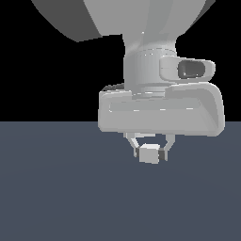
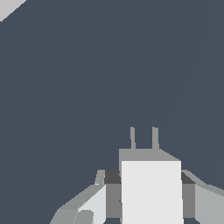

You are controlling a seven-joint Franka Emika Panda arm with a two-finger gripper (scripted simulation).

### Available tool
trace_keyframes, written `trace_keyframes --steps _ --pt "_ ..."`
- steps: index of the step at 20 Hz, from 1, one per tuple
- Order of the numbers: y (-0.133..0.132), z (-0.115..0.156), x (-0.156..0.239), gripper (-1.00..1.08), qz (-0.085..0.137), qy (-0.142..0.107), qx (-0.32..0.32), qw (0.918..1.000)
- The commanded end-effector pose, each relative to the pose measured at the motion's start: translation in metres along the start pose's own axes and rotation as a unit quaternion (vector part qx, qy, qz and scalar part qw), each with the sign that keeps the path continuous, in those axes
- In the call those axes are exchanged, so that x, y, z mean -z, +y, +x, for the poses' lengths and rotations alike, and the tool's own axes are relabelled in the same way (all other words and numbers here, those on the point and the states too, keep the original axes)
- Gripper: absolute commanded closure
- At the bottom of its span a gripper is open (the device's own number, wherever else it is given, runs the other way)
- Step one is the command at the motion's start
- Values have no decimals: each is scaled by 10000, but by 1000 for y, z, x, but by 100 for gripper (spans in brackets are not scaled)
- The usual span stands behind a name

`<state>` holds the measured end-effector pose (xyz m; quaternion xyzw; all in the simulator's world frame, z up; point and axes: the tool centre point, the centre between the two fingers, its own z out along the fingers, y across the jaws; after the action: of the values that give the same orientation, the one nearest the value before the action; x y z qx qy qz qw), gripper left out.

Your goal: Plug the charger into the wall socket.

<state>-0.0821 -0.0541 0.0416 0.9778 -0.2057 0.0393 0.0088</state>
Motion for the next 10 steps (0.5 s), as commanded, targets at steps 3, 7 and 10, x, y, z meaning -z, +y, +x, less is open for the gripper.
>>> trace_keyframes --steps 3,7,10 --pt "5 12 8 108 42 4 545 9985" --pt "8 23 14 108 79 5 1019 9948" --pt "9 32 19 108 107 6 1374 9905"
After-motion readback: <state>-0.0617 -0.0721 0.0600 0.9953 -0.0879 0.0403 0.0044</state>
